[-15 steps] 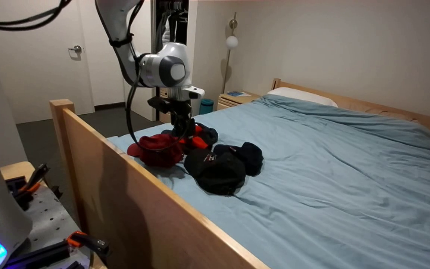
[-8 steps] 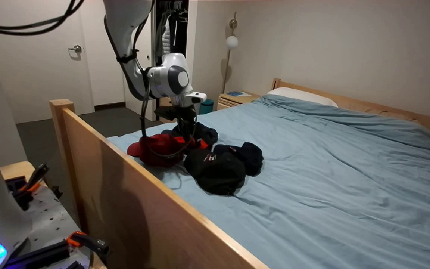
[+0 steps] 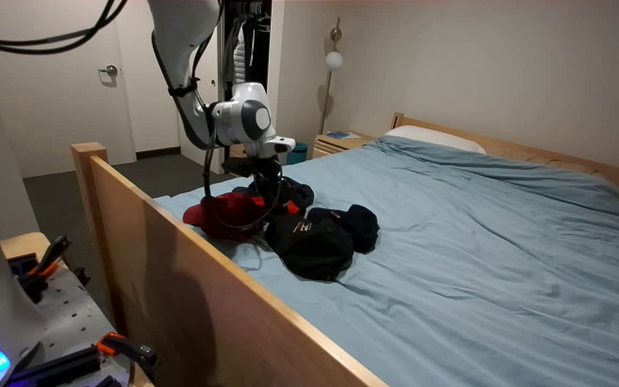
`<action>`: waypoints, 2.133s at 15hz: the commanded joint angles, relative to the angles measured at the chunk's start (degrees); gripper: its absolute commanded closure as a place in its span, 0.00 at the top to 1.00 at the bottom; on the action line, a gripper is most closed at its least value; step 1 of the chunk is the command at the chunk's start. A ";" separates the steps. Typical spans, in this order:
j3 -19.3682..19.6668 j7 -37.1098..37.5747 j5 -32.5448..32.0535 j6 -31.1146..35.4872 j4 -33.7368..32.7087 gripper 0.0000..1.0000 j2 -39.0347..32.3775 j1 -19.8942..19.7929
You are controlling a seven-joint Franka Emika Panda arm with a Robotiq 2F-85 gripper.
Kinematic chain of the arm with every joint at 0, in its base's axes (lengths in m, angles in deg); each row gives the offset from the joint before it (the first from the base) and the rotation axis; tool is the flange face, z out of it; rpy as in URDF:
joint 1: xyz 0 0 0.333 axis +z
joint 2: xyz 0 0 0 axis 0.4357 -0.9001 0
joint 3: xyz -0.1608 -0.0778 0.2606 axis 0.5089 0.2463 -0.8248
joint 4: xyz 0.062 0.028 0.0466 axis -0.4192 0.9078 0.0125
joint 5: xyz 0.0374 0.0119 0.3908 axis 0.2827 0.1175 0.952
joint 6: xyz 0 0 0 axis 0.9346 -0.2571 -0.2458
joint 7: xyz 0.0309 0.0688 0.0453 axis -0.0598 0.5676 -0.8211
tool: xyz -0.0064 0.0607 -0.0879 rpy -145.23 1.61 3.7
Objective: Put the black cap on the bottom right on top of the black cap on the upper right
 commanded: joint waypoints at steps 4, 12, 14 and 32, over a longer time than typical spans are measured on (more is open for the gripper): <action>1.62 1.71 0.94 0.85 -5.84 1.00 -7.23 1.36; 7.71 5.86 0.03 0.27 -11.11 0.54 -12.84 6.93; 8.40 5.99 0.04 0.27 -11.41 0.41 -13.10 7.74; 21.10 13.32 -9.41 0.13 -12.42 0.05 -6.75 13.91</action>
